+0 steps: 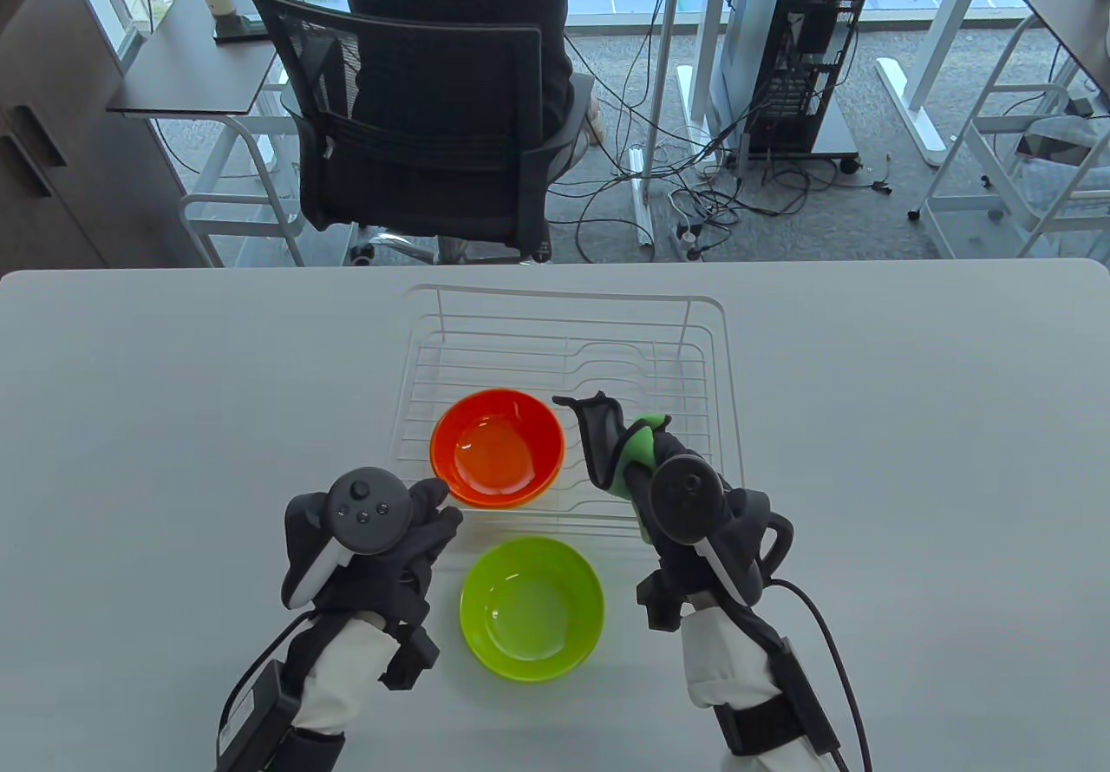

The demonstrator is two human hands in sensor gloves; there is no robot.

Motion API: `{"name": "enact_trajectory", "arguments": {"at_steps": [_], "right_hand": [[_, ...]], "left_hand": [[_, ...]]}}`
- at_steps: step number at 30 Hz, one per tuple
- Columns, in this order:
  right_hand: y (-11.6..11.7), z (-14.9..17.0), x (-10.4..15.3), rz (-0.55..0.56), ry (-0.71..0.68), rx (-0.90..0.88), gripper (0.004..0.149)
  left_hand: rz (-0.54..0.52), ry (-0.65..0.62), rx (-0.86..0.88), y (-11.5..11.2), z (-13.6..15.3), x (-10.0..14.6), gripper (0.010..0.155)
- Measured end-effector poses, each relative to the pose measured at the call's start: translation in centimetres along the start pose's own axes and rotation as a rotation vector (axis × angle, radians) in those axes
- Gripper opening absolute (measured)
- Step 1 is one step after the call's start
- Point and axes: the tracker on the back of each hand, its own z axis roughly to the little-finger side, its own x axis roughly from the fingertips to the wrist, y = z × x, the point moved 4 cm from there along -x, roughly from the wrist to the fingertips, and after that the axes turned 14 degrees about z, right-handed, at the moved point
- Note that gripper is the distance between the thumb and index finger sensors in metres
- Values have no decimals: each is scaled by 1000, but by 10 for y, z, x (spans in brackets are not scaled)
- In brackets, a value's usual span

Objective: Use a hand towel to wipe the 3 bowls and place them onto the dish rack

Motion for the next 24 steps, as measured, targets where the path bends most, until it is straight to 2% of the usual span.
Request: {"name": "enact_trajectory", "arguments": {"at_steps": [3, 7, 11, 24], "right_hand": [[3, 0, 0, -6, -1, 7, 57], [3, 0, 1, -7, -2, 8, 57], [4, 1, 1, -8, -2, 7, 57], [11, 0, 1, -50, 9, -21, 55]], "left_hand": [[98, 17, 25, -10, 8, -4, 56], [170, 25, 25, -21, 11, -10, 55], [230, 52, 2, -37, 16, -19, 62], [318, 98, 10, -77, 30, -42, 61]]}}
